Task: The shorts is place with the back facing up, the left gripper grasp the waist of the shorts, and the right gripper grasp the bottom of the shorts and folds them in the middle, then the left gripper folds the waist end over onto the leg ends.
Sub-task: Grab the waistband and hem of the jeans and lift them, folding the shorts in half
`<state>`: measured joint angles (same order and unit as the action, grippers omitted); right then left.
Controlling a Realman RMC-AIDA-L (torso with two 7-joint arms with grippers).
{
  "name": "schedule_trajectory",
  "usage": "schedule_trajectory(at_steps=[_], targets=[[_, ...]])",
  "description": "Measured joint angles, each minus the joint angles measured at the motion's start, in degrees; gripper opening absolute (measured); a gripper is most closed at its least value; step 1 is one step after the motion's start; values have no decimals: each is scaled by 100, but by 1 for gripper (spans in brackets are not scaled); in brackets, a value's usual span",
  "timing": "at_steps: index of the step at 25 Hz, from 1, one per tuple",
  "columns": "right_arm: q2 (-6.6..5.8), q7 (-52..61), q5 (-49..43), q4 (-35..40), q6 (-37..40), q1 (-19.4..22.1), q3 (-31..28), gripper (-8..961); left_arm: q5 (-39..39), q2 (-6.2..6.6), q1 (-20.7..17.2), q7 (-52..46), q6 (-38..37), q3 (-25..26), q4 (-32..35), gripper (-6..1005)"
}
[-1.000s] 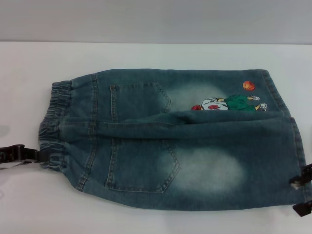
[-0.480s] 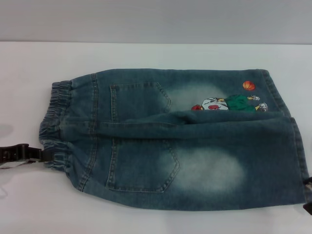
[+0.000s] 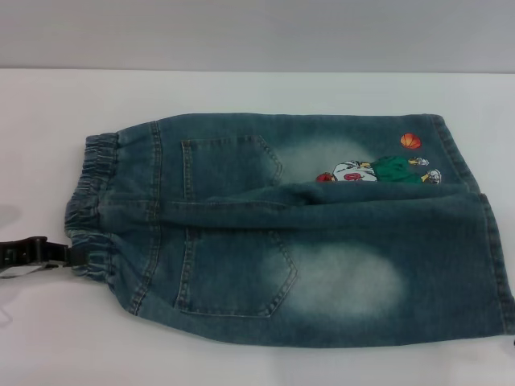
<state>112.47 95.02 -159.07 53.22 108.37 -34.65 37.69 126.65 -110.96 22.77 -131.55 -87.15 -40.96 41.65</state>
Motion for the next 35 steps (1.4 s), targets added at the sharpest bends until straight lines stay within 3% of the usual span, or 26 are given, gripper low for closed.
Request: schedule_trajectory(at_steps=[5,21,27,35], targets=[[-51,-54,114,19,-202,-135,-364,736,0,4,59,-2,50,-3,-5,42],[-64,591,839,277,-1361,-698,-367,736,0,-11,96,29,118,-9,-81,42],[-77,637,570,313,-907,-799,96,736,-1,-6,98,45,193,-9,-190,42],[-129,180,316,417,122,-619,178,736,0,33,133,49,233,-9,-228,42]])
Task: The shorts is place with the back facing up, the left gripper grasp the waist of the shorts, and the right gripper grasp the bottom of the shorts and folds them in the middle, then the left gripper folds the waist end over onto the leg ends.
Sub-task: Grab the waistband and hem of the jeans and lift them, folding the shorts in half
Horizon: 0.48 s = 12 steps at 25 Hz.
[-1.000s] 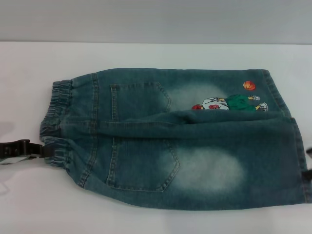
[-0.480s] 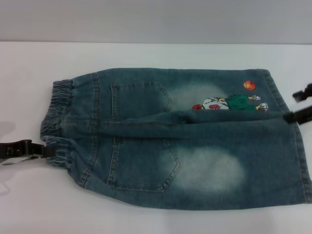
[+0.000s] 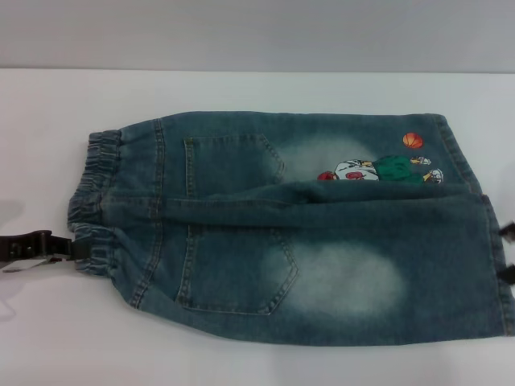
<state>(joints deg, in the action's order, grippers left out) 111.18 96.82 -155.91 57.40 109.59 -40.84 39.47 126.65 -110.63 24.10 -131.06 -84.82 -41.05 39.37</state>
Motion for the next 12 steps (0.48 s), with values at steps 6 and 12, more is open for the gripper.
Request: schedule_trajectory(at_steps=[6,12], targets=[[27,-108,-157,-6,176,141,19,736,4,4,48,-2,5,0,0,42],[40,-127,-435,-38,249,257,-19,736,9,7,81,-10,24,0,0,42]])
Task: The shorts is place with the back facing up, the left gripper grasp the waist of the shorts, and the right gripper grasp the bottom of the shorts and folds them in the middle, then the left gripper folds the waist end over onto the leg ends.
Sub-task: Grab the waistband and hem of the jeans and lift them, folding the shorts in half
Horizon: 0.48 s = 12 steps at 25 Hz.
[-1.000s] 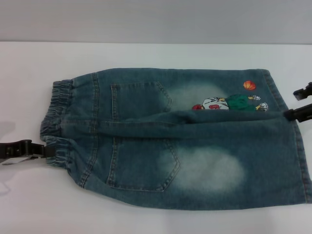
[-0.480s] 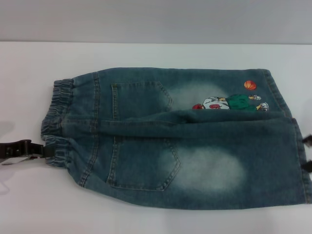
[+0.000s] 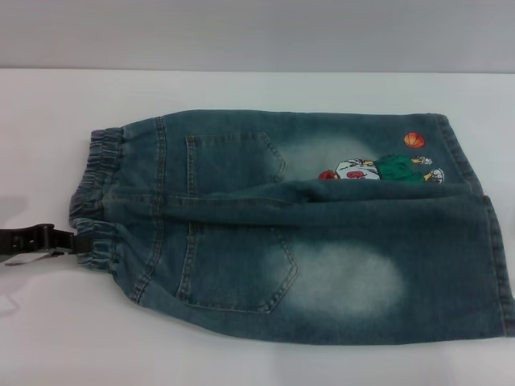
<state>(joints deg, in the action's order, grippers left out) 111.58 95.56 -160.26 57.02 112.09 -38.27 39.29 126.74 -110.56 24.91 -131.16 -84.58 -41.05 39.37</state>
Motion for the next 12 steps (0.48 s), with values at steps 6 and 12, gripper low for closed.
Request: schedule_trajectory(at_steps=[6,12], targets=[[5,1,-239,-10,15,77,-24,736,0,11,16,-22,11,-53,0,42],[12,9,-452,-135,17,92,1,736,0,18,45,-31,49,-72,-9,42]])
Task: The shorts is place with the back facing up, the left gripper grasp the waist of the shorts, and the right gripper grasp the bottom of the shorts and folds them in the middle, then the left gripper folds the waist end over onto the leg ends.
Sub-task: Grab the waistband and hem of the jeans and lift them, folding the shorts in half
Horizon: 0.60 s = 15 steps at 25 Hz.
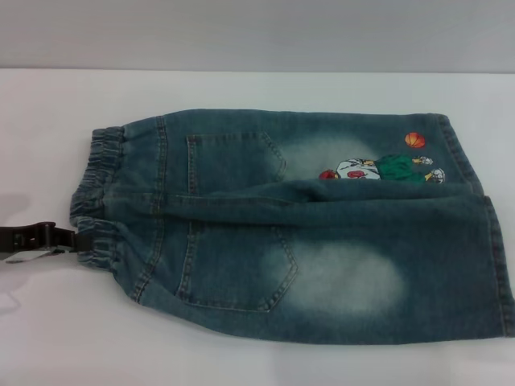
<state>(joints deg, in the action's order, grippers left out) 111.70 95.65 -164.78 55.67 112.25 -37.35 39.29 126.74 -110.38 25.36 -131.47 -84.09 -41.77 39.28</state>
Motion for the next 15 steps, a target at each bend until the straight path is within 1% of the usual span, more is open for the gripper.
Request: schedule_trajectory(at_steps=[15], targets=[[0,22,-244,-271,-76,-10,41,730,137,-8,100,-10,38,8,-70,42]])
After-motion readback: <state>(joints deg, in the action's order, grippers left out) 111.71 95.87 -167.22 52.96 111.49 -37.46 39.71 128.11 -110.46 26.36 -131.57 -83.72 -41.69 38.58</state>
